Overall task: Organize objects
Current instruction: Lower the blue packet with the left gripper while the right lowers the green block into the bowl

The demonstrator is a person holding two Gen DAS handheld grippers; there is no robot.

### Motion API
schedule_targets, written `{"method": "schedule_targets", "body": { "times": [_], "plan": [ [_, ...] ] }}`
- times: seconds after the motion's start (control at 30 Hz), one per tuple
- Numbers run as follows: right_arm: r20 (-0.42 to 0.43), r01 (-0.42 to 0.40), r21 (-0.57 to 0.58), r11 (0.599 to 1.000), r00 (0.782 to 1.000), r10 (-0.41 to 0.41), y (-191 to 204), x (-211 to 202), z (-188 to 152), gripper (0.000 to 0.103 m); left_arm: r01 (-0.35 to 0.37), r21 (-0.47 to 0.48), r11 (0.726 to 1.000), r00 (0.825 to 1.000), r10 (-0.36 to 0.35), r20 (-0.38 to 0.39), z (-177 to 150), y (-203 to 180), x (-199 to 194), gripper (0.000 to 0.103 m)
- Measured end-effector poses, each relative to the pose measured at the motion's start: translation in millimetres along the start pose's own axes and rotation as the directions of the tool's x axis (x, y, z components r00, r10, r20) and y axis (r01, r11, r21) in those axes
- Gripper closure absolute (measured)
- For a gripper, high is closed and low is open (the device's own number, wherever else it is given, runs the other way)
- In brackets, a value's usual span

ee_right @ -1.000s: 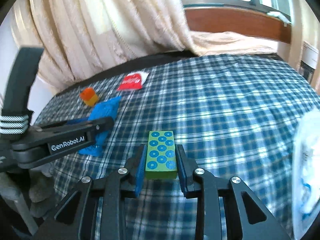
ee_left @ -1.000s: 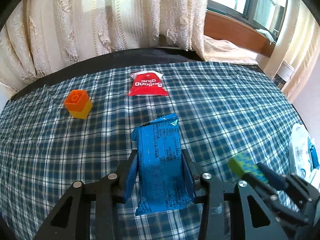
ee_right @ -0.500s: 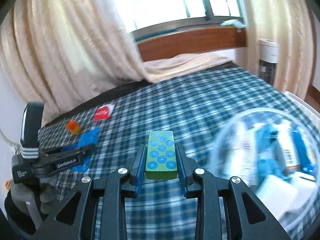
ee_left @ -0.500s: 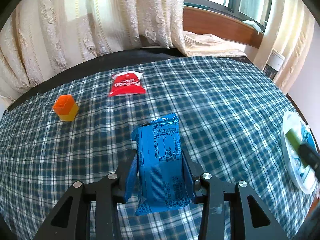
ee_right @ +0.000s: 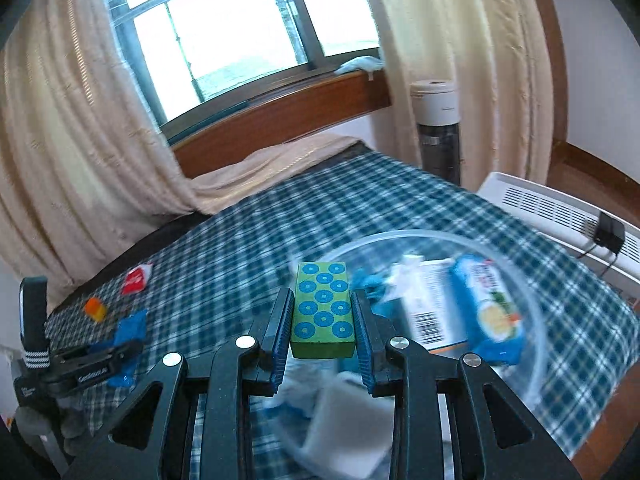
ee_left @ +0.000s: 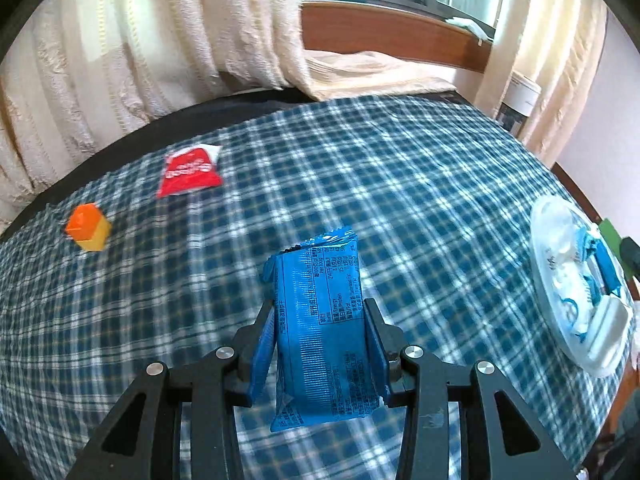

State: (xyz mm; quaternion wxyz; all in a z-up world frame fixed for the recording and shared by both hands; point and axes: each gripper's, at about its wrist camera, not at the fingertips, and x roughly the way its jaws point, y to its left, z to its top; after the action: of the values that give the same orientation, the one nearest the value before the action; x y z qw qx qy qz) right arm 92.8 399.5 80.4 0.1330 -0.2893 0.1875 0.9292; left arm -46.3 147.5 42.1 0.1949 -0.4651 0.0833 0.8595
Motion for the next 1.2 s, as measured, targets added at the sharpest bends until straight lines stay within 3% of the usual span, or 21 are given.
{"method": "schedule_targets", "body": {
  "times": [0.43,0.8,1.2],
  "plan": [
    [-0.014,0.08,0.092,0.993,0.997,-0.079,-52.9,15.0,16.1,0.072,0.04,0.067,0.997,0.999,-0.04,0.002,4.9,-42.7,-6.8,0.059],
    [0.019,0.061,0.119,0.991,0.998,-0.064,-66.6,0.8,10.7,0.072,0.099,0.136,0.986,0.995,-0.1,-0.005,12.5,-84.0,-12.4,0.059],
    [0.058,0.05,0.162,0.985,0.997,-0.06,-84.5,-19.0,7.9,0.071,0.157,0.255,0.954,0.987,-0.16,-0.007,24.0,-145.1,-17.6,0.059]
  ]
}}
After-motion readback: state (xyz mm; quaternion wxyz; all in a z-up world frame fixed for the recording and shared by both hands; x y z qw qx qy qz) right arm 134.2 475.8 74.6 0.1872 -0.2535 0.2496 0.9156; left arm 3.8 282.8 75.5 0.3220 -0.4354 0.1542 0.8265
